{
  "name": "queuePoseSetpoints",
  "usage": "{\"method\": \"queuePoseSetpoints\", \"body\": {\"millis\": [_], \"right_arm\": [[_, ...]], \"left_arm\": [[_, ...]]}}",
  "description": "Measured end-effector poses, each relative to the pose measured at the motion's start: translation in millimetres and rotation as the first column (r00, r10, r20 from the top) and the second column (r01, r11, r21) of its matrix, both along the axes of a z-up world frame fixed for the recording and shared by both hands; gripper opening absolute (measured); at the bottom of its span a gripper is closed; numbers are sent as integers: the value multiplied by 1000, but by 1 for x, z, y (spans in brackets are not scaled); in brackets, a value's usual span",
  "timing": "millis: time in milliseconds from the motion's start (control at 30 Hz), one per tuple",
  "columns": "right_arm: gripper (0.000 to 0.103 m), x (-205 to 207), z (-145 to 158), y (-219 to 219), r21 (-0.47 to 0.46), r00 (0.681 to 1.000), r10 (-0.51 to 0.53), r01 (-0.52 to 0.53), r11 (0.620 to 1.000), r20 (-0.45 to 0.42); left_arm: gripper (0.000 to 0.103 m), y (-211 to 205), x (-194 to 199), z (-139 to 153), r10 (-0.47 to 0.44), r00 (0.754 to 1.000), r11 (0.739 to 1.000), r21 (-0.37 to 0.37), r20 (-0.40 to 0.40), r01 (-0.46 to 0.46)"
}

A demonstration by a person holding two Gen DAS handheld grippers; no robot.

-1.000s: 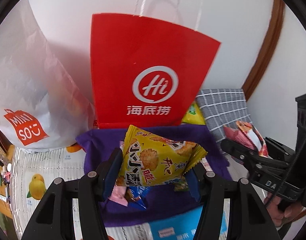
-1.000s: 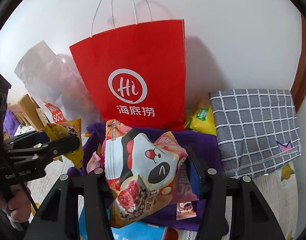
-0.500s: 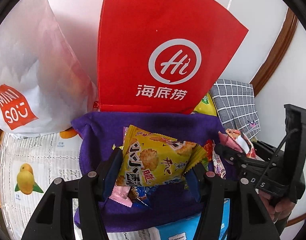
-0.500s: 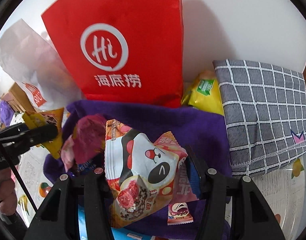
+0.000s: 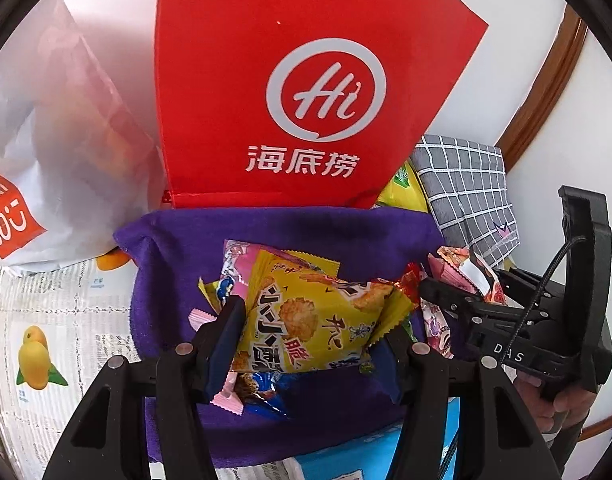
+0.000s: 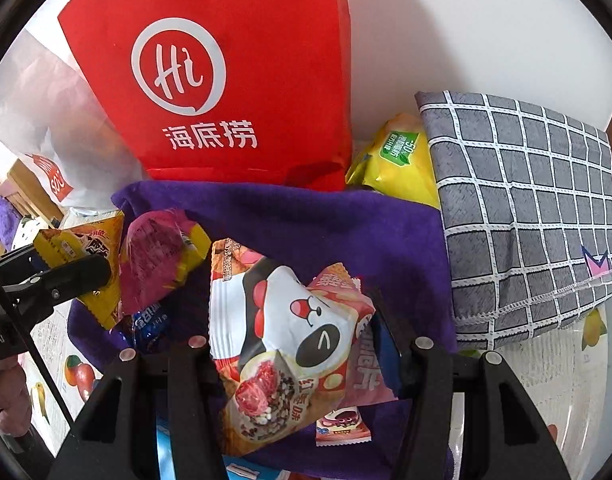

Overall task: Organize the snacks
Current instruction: 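Carry the panda packet and yellow chip bag with both grippers over the purple towel, then open both grippers to drop the packets onto the purple towel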

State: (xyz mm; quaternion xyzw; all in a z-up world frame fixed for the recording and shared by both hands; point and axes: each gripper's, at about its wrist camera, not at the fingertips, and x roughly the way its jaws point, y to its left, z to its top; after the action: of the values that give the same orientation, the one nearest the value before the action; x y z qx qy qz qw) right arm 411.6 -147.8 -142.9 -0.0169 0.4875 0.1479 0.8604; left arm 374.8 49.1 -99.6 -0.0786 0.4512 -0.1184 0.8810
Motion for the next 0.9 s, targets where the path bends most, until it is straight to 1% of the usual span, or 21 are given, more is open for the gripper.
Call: {"method": "queuePoseSetpoints", "body": {"millis": [233,467,667,800,867,900], "right_arm": [[56,2,-6,1,-12,1000,11,-11,1000,-25],[56,7,-14,6,-41,999,4,-5,999,-41],[57,7,-13,7,-36,999,0,-2,999,-37],[57,11,-16,3,-33,998,-11,9,999,-60],[61,12,-16,2,-31,998,-9,7,999,-65],[67,11,-15,2,-29,998,-1,-1,1000,-64]], "left_arm": [[57,-10,-1,-3,-21,1000,1000,17,-4,21],[57,-14,3,-13,-14,999,999,36,-51,15],[58,-18,4,-17,-18,998,998,51,-59,21],[58,-17,5,-18,-12,998,999,52,-67,16],[58,-18,5,-18,-12,998,998,53,-68,16],[58,-18,5,-19,-14,998,998,55,-68,17]]}}
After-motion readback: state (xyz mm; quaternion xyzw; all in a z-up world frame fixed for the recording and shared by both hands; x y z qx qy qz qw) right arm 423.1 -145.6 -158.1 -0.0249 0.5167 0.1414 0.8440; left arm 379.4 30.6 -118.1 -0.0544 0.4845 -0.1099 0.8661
